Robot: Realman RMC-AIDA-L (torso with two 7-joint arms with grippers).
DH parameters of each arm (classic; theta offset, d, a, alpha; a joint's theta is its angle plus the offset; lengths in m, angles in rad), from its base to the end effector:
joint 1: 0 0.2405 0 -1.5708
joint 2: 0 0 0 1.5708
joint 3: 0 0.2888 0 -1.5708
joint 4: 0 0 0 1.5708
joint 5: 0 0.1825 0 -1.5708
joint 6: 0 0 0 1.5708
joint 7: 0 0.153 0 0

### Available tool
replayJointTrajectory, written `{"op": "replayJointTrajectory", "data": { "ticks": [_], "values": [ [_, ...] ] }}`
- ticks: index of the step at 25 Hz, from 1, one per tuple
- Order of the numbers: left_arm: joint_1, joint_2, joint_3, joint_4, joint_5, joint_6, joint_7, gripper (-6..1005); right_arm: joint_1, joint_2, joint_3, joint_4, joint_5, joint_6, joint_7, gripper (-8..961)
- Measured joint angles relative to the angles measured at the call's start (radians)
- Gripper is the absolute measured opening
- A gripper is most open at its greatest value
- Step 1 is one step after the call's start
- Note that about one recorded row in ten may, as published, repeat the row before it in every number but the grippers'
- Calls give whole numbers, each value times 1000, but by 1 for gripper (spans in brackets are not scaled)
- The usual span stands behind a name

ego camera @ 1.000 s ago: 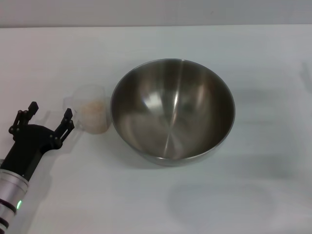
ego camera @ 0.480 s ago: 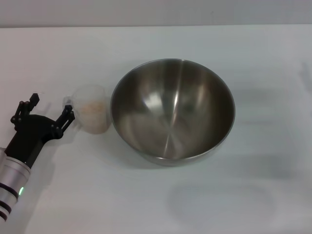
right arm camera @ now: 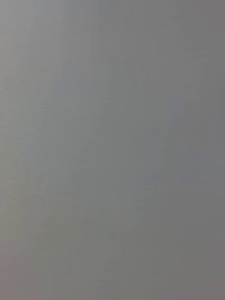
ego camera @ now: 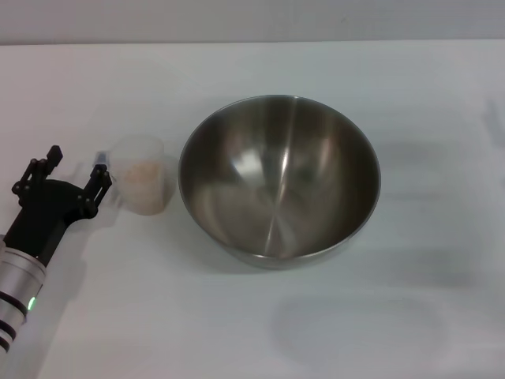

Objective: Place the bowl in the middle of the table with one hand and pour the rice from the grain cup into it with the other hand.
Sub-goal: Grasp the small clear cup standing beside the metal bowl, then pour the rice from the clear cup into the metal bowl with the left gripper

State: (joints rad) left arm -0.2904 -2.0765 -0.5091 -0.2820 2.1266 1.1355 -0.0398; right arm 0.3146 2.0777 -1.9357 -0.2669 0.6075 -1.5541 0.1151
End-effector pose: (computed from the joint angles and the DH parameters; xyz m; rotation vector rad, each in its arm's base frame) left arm -0.3453 0.2813 -0.0604 -1.7642 -0.5889 -0.6049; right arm 0.3118 0.3012 0.0480 -1.2873 0.2402 0.9581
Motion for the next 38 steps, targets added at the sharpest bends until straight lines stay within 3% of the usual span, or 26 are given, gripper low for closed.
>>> {"op": "replayJointTrajectory", "data": {
  "ticks": [11,22,27,31,38],
  "values": [
    [-5,-2,8,-3,4,-2,-6,535,-2,-1,7,0,1,0,0,822],
    [-9,0,9,-14,6,1,-8,106,-5,-1,14,0,1,-1,0,822],
    [-17,-1,1,-31,4,29,-2,29,-6,-1,14,0,-1,-1,0,820],
    [-44,-2,0,-28,0,122,30,31,-7,-1,14,0,0,-5,0,820],
    [-118,-2,30,-37,8,293,401,34,-3,-1,14,7,-1,-27,-2,821]
  ]
}}
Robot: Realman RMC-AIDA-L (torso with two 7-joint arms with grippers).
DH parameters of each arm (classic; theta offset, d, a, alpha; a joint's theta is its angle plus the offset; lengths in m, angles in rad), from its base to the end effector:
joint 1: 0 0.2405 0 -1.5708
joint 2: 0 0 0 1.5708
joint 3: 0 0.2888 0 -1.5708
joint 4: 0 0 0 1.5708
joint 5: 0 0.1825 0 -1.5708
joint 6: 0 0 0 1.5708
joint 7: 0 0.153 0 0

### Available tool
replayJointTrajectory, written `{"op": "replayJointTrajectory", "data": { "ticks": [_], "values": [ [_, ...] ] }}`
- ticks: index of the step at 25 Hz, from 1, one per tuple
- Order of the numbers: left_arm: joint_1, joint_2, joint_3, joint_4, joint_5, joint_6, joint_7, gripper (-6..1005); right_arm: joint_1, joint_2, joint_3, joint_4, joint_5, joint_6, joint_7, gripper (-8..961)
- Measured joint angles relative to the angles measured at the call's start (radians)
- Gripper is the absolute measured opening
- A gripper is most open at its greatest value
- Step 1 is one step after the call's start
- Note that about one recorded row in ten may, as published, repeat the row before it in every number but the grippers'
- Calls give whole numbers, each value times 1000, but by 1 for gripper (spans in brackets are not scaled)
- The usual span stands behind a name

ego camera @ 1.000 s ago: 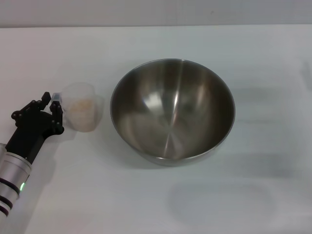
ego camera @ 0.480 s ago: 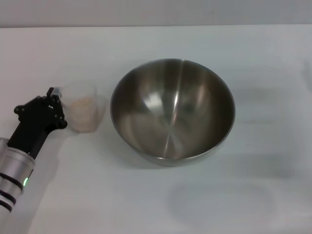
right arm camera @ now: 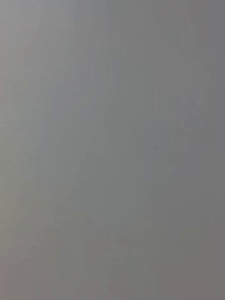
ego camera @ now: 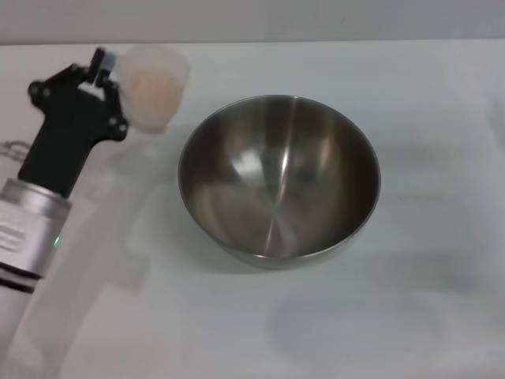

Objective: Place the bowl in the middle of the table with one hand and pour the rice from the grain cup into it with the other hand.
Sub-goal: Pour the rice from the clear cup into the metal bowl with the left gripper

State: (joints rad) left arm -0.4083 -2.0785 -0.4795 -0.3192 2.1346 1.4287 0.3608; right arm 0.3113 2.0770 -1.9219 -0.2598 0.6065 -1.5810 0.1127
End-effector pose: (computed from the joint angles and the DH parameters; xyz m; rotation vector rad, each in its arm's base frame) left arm -0.2664 0.3098 -0.0395 -1.6868 0.0544 -0.6864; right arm 0.3128 0.2978 0.0524 -1.2656 0.2209 0.9599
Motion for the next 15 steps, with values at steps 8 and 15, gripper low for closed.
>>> {"op": "replayJointTrajectory", "data": {
  "ticks": [8,15],
  "values": [
    [-62,-1,67,-26,108,40,621,38,-1,0,0,2,-5,-24,-2,822],
    [-72,-2,68,-60,256,-6,1064,42,-2,0,0,4,-7,-25,-3,821]
  ]
}}
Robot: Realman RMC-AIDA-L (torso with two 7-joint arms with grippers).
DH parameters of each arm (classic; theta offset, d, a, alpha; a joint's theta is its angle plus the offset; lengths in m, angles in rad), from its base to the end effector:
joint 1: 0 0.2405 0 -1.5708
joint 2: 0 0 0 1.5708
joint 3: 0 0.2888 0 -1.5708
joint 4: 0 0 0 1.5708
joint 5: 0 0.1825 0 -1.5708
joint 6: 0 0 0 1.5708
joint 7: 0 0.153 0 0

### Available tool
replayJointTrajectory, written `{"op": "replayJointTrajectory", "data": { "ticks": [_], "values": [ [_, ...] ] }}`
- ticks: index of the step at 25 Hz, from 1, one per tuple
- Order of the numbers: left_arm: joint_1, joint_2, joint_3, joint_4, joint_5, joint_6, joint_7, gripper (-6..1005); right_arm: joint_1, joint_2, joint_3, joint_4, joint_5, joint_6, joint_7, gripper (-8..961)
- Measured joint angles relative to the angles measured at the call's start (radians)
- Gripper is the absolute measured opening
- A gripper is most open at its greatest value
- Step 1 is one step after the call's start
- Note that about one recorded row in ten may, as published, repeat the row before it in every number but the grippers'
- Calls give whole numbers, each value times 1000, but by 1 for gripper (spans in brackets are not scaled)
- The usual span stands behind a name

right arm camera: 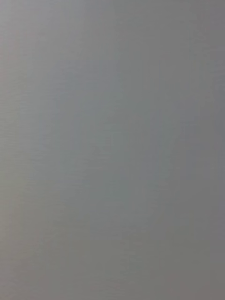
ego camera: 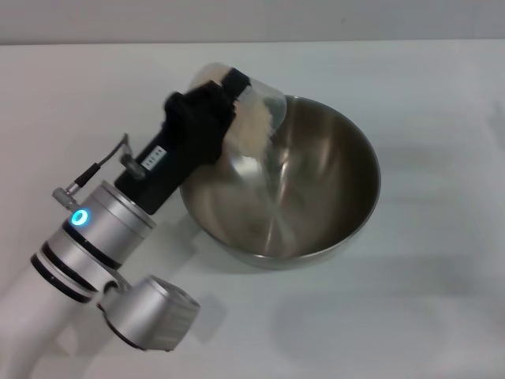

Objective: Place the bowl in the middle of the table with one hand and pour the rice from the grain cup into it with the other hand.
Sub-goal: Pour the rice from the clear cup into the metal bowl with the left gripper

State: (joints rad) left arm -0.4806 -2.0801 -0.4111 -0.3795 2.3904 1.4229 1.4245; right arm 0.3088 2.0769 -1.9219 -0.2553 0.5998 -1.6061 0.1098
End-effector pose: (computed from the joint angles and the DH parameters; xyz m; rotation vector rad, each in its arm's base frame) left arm -0.2096 0.2966 -0.0802 -1.4285 1.1901 -0.1555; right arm 0.3112 0.2949 0.0536 -1.2630 0.1987 0.9676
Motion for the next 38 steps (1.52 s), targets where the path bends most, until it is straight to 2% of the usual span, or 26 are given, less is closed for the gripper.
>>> {"op": "replayJointTrajectory", "data": {
  "ticks": [7,15,22,31,33,34,38],
  "values": [
    [-10,0,-6,-8,82,-16,338,45,-1,0,0,1,2,-4,-3,820],
    [-25,0,-9,1,101,-18,508,49,-2,0,0,1,-1,-25,-4,821],
    [-24,2,-9,8,102,-16,576,52,-2,0,0,8,-2,-29,-4,821],
    [-23,3,-7,16,102,-17,581,57,-2,0,0,11,-2,-42,-5,822],
    [-23,3,0,16,103,-18,581,58,-2,0,0,11,-2,-44,-6,822],
    [-21,1,47,8,107,-37,577,58,-3,0,0,13,-1,-49,-6,822],
    [-25,0,19,9,106,-44,577,60,-3,0,0,19,-1,-61,-5,821]
  ]
}}
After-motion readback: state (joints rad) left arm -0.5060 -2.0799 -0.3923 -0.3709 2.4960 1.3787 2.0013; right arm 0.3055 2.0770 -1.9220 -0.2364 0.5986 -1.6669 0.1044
